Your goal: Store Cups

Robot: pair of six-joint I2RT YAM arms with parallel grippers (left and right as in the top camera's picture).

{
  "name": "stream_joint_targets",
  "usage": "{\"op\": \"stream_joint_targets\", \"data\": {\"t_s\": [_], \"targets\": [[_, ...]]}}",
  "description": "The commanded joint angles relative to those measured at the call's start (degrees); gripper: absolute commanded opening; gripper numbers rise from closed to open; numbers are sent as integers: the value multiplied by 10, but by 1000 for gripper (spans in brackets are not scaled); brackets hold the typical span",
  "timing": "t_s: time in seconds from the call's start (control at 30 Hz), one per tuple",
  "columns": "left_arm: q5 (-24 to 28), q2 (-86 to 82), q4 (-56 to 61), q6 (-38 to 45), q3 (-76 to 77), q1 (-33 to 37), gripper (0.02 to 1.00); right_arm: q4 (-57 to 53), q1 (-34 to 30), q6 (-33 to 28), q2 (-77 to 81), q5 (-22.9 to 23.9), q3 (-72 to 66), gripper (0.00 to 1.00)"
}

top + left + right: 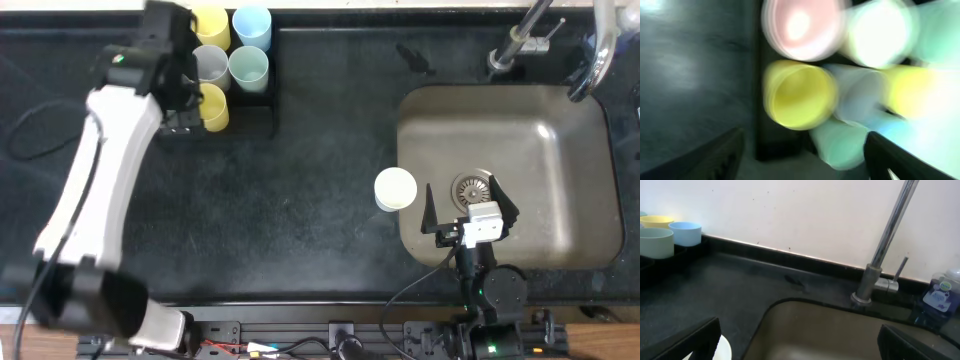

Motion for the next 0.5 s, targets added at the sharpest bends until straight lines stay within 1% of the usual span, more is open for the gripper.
{"op": "stream_joint_targets", "data": {"t_s": [0.03, 0.1, 0.17, 0.23, 0.3, 0.33, 0.4, 0.5], "targets": [[-74, -111, 80, 187, 1, 2, 895, 3, 3, 0, -6, -4, -8, 996], [-83, -146, 142, 317, -6, 3, 910, 3, 3, 0, -6, -4, -8, 996], [-76, -180, 222, 463, -27, 3, 915, 3, 3, 0, -6, -4, -8, 996], [-44, -217, 323, 609, -75, 3, 908, 3, 3, 0, -6, -4, -8, 996], [-12, -254, 418, 708, -139, 4, 928, 3, 3, 0, -6, -4, -8, 996], [5, -275, 469, 746, -179, 6, 950, 3, 3, 0, -6, -4, -8, 996], [36, -316, 549, 793, -256, 13, 991, 3, 3, 0, -6, -4, -8, 996], [66, -378, 651, 846, -369, 21, 1000, 3, 3, 0, -6, -4, -8, 996]]}}
